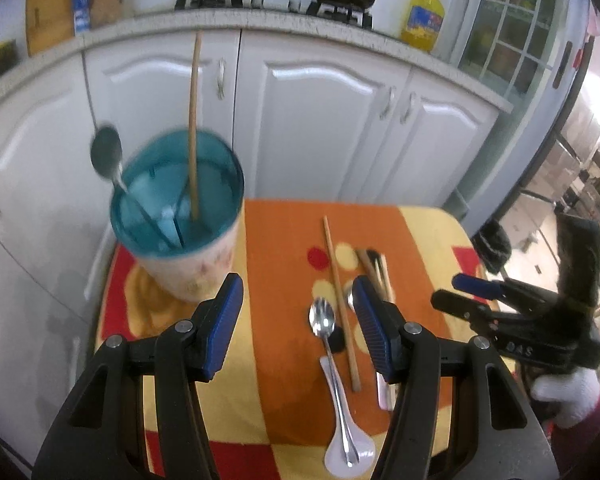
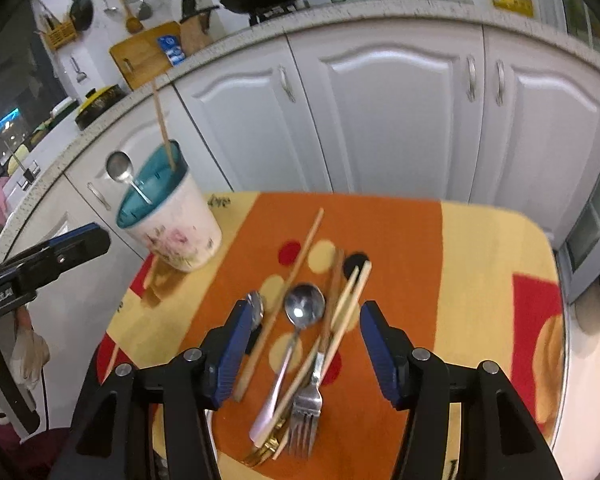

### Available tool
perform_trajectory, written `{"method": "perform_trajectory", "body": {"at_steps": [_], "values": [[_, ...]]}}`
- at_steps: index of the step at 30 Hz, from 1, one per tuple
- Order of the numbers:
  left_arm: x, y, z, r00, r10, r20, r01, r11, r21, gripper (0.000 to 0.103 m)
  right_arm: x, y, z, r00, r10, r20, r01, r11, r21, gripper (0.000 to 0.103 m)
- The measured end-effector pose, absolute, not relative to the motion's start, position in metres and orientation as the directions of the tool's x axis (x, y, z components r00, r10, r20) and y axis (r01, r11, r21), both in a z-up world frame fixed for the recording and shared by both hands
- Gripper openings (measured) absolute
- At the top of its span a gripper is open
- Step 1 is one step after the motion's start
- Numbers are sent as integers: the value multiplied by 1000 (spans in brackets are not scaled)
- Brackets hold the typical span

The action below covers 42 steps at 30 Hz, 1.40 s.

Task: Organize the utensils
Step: 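Bring both tools back down to the remaining utensils on the cloth, then grasp another silver spoon with the left tool while the right tool grasps another chopstick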

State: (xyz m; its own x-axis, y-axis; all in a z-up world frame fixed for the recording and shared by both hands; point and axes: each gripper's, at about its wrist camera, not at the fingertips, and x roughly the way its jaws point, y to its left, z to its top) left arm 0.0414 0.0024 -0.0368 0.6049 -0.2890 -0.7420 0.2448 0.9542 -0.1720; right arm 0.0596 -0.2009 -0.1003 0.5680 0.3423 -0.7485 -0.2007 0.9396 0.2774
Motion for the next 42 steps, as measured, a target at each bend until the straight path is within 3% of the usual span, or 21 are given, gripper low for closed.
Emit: {"method": "perform_trajectory", "body": {"at_steps": [6,19,32,39,42], "values": [[37,2,-74,492,-339,-802,257,937,-238,57,66,-208,-126,522,347,-779,-174,938,301,53],[59,-15,-116,397,-364,-843,264,925,-275,57,86,-212,-151,478,385,-790,-161,922,352,39],[95,-23,-140,385,-359,-850,276,924,-265,56,129,-173,-151,401,479,-781,-460,842,280,38],[107,-31,-152,367,-371,-853,299,915,-270,55,153,-170,-168,300,521,-799,-525,789,317,38],[112,-33,-157,350,-374,-859,307,912,-272,47,154,-169,-175,256,538,-803,-536,770,346,33]]}}
